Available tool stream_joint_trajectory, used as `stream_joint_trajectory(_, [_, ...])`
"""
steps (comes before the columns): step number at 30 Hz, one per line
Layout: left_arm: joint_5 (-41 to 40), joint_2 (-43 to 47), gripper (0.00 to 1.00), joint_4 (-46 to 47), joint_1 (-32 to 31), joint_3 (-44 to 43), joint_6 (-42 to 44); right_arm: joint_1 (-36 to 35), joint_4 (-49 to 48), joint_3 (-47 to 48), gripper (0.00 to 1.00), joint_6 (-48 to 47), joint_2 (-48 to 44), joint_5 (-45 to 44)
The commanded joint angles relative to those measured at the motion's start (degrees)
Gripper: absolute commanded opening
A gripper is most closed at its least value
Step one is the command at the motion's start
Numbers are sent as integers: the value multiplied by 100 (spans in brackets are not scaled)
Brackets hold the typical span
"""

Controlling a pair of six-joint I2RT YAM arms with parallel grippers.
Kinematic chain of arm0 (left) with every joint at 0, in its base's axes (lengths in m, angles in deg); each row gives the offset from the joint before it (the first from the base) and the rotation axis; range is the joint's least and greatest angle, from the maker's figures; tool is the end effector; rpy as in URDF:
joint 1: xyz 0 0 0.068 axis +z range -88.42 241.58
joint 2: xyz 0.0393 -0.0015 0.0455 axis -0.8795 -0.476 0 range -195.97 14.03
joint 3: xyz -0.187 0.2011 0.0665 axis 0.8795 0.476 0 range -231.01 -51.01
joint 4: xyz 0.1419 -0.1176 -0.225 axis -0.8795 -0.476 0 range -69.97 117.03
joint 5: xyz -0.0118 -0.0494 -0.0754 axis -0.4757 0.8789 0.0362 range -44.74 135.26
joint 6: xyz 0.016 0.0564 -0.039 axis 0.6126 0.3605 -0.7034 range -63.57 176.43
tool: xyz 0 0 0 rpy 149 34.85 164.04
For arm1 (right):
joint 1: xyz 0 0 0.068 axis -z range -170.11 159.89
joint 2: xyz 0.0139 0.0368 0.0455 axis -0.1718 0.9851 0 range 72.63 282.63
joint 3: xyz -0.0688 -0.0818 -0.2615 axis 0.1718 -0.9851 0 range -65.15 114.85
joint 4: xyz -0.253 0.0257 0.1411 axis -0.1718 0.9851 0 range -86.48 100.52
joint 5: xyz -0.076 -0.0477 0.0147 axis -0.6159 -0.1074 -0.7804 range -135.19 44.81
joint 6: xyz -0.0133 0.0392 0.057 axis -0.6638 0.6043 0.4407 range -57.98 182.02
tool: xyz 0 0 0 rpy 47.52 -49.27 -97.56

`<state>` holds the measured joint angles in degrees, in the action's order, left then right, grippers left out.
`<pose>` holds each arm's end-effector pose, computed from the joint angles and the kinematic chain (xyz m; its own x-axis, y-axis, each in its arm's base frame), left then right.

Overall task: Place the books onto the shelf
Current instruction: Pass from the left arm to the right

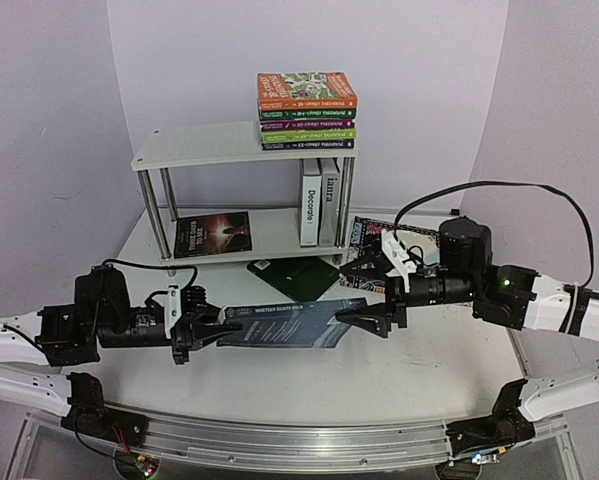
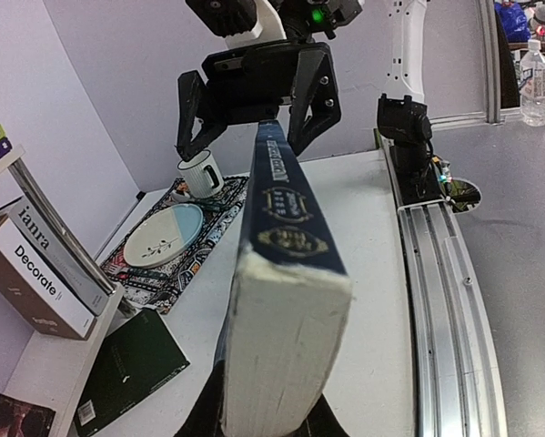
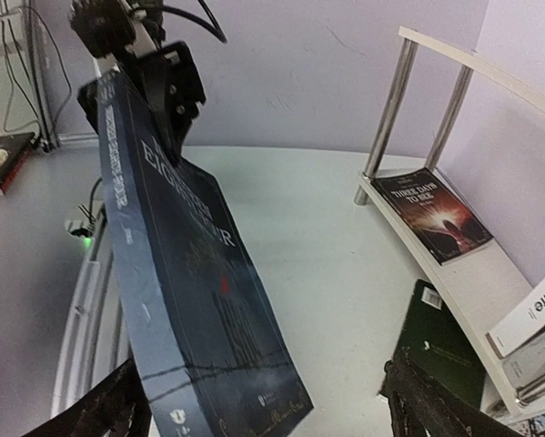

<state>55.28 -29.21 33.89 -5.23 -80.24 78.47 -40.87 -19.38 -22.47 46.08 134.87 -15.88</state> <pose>0.0824 -0.2177 0.2764 0.3197 0.1921 -0.9278 0.9204 0.1695 0.3522 0.1659 0.2477 0.3273 0.3059 -0.0041 -0.9520 -0.9365 0.1789 -0.3017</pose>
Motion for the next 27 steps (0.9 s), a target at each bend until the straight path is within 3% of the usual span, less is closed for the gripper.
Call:
stream_joint_trajectory(1, [220, 292, 0, 1240, 10, -423, -48, 15, -569, -3, 84, 343, -187, 661])
stream_joint_trajectory(14, [413, 379, 0, 1401, 10, -825, 55, 14, -588, -198, 87, 294, -388, 631])
stream_joint_trajectory(18, [488, 269, 0, 1402, 11, -974, 93, 14, -592, -67, 81, 274, -350, 748])
stream_joint_trajectory(19, [501, 229, 0, 1402, 12, -1006, 97, 15, -590, -20, 76, 270, -329, 793])
stream_joint_trajectory(23, [490, 120, 0, 1406, 11, -1090, 127, 20, -593, 120, 30, 281, -232, 932])
stream_joint_trajectory(27, [132, 41, 2, 1398, 14, -1039, 166, 14, -584, 116, 4, 264, -227, 815])
